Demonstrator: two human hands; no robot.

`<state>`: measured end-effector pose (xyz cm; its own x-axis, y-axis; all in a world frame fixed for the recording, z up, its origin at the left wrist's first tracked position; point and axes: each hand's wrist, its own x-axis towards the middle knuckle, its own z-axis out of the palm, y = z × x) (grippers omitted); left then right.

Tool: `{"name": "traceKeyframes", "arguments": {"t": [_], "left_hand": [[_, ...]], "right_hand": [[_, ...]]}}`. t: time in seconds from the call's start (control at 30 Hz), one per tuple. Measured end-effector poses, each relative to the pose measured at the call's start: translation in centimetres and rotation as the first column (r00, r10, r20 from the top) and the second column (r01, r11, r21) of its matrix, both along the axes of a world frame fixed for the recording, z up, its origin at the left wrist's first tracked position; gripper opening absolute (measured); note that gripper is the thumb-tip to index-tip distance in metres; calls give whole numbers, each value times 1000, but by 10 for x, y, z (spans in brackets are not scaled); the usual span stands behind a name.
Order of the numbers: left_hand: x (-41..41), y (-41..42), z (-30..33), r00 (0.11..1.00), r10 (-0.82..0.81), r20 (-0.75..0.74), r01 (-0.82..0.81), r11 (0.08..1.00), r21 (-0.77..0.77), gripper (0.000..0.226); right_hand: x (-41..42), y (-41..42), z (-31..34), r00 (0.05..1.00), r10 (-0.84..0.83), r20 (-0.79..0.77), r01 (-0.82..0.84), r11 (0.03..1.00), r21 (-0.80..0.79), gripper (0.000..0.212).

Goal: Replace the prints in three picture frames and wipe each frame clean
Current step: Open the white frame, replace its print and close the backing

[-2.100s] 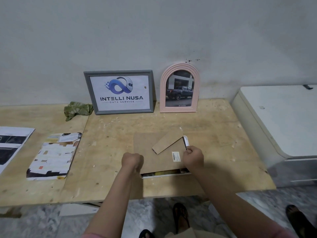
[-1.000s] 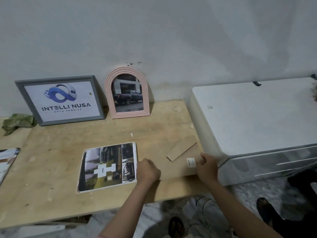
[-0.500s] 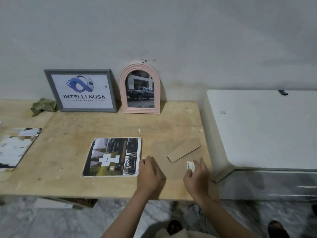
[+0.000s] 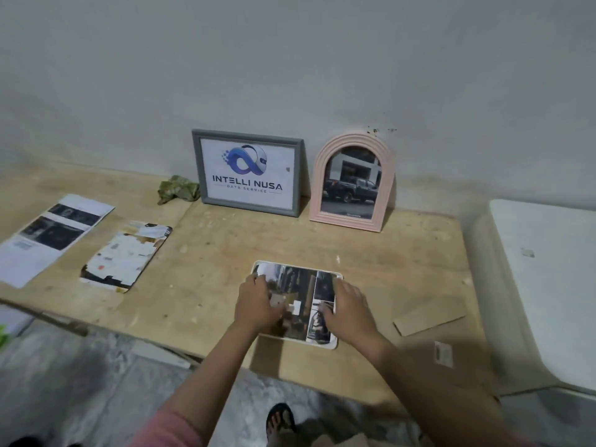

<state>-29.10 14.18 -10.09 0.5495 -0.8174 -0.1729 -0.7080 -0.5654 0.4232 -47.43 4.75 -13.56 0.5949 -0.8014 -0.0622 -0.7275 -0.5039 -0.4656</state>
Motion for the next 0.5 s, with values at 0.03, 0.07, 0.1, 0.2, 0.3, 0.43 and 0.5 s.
{"name": "traceKeyframes", "arguments": {"t": [0.03,0.07,0.1,0.2,0.3,0.43,0.5], "left_hand": [[10,-1,0,999,-48,7,48,998,39,75],[19,-3,1,996,-94,2,93,993,76,89],[24,-5,2,991,-134,-3,134,986,98,98],[41,-12,0,976,-212,-52,217,965,145,104],[54,-15,-10,960,-270,-80,280,941,190,90],[56,-15,-20,944,-328,33,310,917,250,86],[55,-17,-25,938,-335,90,297,909,292,95]], "right_hand": [[7,-2,-2,998,16,-64,-16,1000,2,63],[14,-4,-4,991,26,-132,-26,1000,2,71],[18,-6,-5,982,35,-187,-34,999,6,78],[28,-10,-8,958,46,-283,-42,999,19,91],[32,-10,-13,951,25,-310,-17,999,28,93],[34,-4,-19,966,-23,-256,0,996,-87,97],[36,-2,-22,977,-30,-209,4,992,-126,98]]}}
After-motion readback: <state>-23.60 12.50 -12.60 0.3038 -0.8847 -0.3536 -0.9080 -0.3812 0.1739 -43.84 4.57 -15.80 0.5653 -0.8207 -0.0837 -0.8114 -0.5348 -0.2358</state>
